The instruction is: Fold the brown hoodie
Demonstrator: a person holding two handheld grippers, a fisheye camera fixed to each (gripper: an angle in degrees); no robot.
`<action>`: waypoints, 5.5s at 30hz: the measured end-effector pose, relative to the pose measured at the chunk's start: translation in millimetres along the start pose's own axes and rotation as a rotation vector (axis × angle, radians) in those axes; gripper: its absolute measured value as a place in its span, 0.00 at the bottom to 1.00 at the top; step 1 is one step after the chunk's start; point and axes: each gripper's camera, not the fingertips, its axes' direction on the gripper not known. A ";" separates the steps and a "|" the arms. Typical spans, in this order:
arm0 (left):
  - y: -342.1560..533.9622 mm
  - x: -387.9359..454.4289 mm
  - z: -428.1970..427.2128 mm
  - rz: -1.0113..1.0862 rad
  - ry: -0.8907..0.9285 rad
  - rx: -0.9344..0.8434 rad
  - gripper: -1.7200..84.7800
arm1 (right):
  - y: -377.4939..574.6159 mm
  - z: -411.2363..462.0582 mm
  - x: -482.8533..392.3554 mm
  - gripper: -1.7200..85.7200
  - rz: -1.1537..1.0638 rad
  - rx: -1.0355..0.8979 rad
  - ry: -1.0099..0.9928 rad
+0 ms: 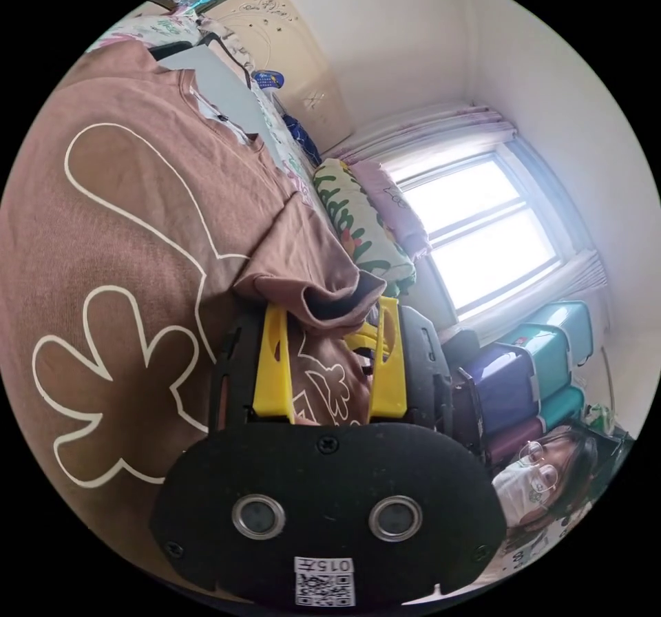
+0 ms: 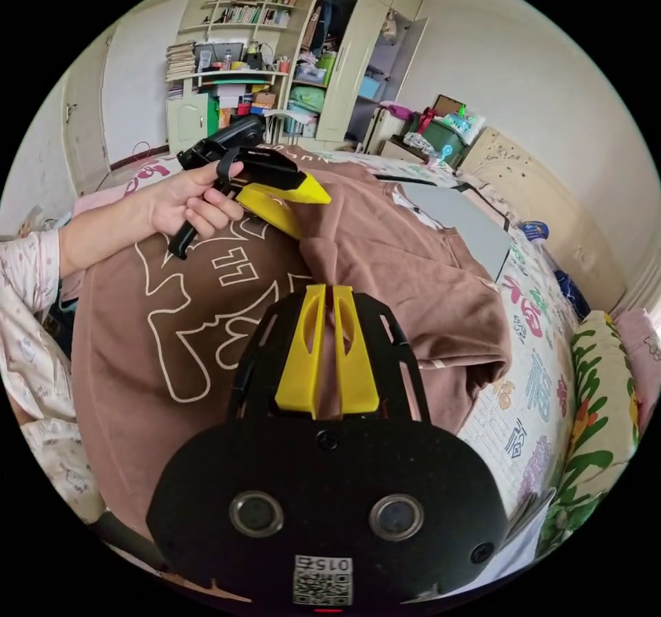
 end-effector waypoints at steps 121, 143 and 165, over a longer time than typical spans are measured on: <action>252.7 -32.2 -91.2 0.049 -0.132 -0.039 0.05 | 54.8 209.2 225.2 0.05 0.216 -0.148 0.287; 386.2 -19.4 -59.4 0.317 -0.516 -0.135 0.10 | 134.6 124.7 304.0 0.11 0.214 0.065 0.112; 452.7 25.5 2.6 0.710 -0.825 -0.315 0.04 | 255.2 113.2 161.3 0.05 -0.844 0.013 -0.448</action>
